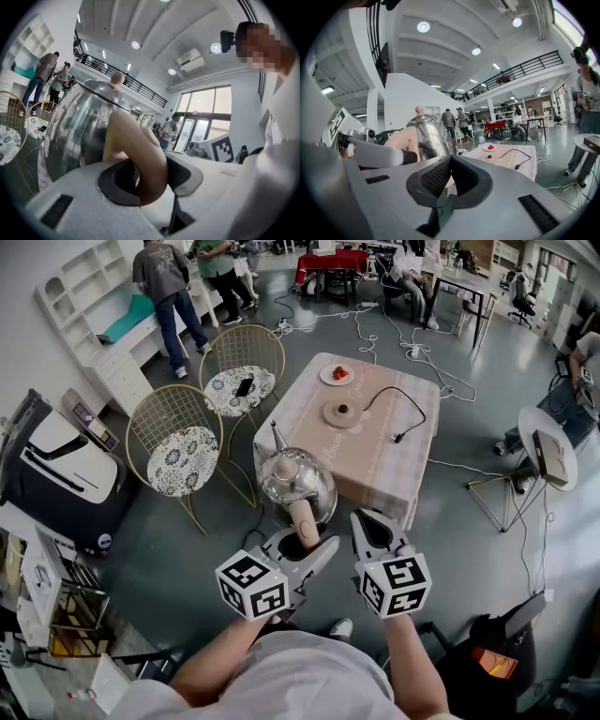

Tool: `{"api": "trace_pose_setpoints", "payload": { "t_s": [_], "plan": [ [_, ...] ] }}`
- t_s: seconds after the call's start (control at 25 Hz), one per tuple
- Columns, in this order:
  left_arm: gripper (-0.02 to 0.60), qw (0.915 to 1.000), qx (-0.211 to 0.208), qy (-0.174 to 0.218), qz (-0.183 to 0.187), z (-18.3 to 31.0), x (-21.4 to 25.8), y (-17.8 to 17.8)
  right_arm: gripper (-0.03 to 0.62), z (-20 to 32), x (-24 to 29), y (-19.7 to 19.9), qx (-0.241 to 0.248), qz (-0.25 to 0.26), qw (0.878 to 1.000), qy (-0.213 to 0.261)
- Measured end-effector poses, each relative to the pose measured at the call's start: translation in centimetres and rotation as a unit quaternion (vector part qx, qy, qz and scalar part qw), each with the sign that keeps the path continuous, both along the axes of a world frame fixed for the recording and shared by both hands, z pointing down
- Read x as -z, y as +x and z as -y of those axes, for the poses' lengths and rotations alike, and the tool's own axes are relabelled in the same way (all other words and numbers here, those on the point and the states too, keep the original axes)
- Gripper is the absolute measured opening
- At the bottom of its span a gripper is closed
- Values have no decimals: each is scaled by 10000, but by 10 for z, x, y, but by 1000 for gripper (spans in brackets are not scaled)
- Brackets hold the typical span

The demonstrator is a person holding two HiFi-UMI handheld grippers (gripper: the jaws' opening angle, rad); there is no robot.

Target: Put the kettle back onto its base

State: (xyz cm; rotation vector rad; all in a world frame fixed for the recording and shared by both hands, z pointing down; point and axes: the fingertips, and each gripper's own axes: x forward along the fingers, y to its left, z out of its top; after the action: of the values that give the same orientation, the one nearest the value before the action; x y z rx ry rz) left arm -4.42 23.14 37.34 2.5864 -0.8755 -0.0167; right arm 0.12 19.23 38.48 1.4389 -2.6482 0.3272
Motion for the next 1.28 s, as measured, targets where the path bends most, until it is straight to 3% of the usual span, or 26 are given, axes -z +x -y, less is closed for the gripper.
{"api": "trace_pose_setpoints", "payload": {
  "t_s": [0.24,0.64,1.28],
  "plan": [
    [147,10000,24,-56,-63,0,-2,26,5,-3,-4,27,26,62,10000,-38],
    [147,10000,75,-16,63,18,0,31,5,6,-12,50,-70,188,9997,-129],
    [147,9994,-298,98,149,108,-12,-1,5,97,-28,10,-214,-82,9990,-379]
  ]
}}
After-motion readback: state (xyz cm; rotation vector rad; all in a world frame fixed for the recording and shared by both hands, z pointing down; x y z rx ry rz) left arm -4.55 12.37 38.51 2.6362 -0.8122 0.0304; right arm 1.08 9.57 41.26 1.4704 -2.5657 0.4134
